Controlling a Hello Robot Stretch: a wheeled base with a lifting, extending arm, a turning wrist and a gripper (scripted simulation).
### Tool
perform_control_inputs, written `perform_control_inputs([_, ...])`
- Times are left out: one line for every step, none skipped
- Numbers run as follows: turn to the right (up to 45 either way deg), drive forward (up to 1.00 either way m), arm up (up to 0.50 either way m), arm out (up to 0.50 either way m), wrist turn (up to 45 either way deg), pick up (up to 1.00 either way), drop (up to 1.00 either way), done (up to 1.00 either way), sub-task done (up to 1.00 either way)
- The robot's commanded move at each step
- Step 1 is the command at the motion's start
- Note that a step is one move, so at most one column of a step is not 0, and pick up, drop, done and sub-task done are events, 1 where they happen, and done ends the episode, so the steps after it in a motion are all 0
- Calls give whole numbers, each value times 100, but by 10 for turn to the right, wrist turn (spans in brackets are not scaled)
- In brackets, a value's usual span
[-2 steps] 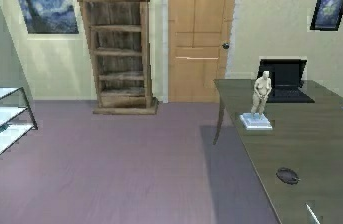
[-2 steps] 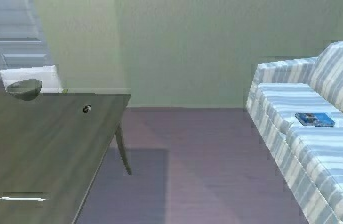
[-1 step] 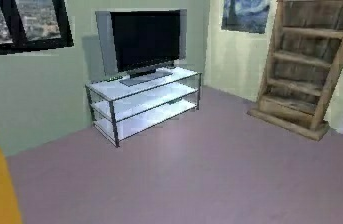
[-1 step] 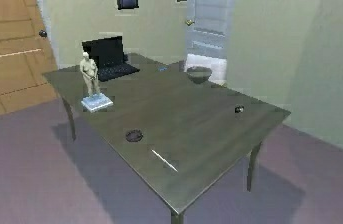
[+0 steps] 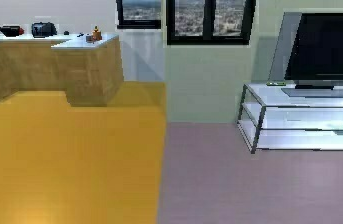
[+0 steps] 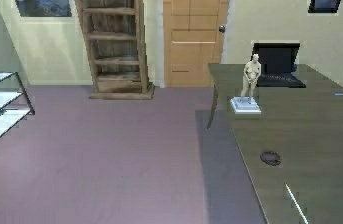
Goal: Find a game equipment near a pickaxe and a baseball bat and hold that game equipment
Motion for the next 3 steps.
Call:
perform_control_inputs([-420,0,0,0,0,0,0,0,0])
perform_control_inputs([0,15,0,0,0,0,0,0,0])
perform_control_inputs([450,0,0,0,0,0,0,0,0])
